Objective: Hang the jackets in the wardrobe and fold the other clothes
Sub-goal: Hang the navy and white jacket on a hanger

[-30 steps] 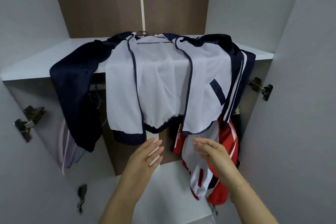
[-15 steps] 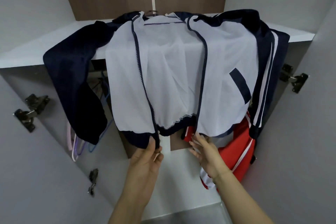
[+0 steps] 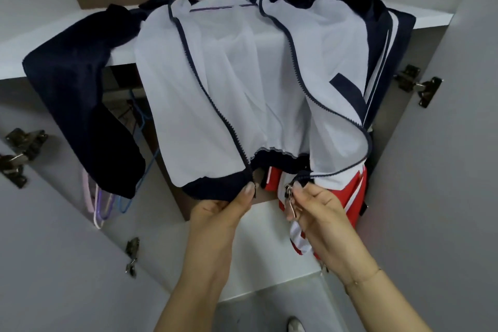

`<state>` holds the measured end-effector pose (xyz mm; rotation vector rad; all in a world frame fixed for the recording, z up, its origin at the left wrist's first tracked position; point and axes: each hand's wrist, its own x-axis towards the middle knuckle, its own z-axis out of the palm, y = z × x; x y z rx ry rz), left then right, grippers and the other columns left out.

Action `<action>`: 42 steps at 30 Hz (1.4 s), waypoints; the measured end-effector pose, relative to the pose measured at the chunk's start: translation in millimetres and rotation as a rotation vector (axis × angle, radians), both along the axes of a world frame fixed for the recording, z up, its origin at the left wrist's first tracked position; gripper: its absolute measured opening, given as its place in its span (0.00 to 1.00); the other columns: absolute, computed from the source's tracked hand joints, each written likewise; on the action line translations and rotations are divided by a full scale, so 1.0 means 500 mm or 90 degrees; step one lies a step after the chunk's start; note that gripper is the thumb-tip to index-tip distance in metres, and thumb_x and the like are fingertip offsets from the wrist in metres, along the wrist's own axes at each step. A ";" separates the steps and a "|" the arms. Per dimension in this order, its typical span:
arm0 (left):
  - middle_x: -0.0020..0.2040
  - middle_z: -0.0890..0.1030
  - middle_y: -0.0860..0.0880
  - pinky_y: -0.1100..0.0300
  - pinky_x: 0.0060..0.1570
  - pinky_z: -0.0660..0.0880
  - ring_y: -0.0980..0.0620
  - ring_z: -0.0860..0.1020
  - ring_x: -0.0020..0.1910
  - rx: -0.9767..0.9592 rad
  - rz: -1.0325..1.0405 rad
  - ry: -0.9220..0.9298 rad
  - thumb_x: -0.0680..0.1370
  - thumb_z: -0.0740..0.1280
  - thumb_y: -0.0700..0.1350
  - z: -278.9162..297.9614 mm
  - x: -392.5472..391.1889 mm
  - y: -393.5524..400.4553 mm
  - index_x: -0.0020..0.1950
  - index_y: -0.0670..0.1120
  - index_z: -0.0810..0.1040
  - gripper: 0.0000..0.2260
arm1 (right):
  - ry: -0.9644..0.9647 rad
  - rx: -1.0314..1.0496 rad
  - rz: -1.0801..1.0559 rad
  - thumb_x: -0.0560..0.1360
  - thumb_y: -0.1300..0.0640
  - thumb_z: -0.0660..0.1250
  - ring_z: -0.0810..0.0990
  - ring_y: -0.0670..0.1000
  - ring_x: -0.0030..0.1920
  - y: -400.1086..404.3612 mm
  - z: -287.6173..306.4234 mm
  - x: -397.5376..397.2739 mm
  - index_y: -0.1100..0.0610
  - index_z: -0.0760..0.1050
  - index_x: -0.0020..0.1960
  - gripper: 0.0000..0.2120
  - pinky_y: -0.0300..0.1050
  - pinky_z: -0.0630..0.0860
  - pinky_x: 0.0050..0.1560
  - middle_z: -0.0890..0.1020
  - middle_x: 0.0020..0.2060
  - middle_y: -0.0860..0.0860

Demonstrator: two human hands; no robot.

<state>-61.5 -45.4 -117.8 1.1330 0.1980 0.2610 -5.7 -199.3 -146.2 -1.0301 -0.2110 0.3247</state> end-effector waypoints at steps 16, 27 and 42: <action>0.44 0.86 0.43 0.67 0.44 0.78 0.53 0.84 0.45 -0.056 -0.104 -0.017 0.65 0.75 0.50 0.032 0.007 -0.108 0.43 0.42 0.87 0.13 | -0.027 -0.057 -0.304 0.68 0.49 0.71 0.78 0.49 0.28 -0.010 0.075 -0.094 0.62 0.77 0.34 0.15 0.35 0.76 0.37 0.78 0.25 0.56; 0.44 0.86 0.45 0.66 0.45 0.77 0.53 0.84 0.46 0.047 -0.093 -0.011 0.66 0.75 0.53 0.020 0.013 -0.112 0.43 0.45 0.87 0.13 | -0.045 -0.078 -0.340 0.68 0.50 0.71 0.79 0.49 0.31 -0.015 0.065 -0.086 0.57 0.77 0.31 0.13 0.33 0.75 0.38 0.79 0.27 0.57; 0.42 0.86 0.50 0.70 0.43 0.75 0.56 0.83 0.45 0.238 -0.084 0.039 0.74 0.73 0.42 -0.054 0.042 -0.059 0.42 0.49 0.86 0.03 | 0.057 -0.222 -0.096 0.79 0.53 0.63 0.75 0.51 0.29 -0.027 0.008 -0.074 0.63 0.78 0.43 0.13 0.41 0.74 0.31 0.81 0.33 0.59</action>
